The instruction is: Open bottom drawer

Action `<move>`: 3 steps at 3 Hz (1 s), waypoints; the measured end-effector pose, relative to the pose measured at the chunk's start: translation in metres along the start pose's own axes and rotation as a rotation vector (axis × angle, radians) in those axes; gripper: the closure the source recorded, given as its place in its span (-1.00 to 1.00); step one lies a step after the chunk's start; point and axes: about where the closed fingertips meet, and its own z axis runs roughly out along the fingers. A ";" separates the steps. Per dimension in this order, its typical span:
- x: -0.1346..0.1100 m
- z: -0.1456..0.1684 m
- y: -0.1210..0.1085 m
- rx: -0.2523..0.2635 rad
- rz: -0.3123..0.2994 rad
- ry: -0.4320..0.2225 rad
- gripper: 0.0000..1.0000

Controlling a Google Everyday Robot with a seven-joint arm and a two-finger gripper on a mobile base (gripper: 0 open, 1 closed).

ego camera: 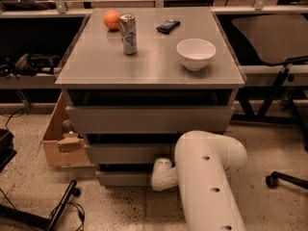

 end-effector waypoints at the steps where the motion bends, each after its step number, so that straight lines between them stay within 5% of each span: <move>1: -0.001 -0.007 -0.002 0.000 0.000 0.000 0.74; 2: -0.002 -0.016 -0.004 0.000 0.000 0.000 1.00; 3: -0.002 -0.021 -0.006 0.000 0.000 0.000 0.65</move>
Offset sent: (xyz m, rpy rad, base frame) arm -0.1152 -0.1078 0.0698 -0.2288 0.1144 -0.2392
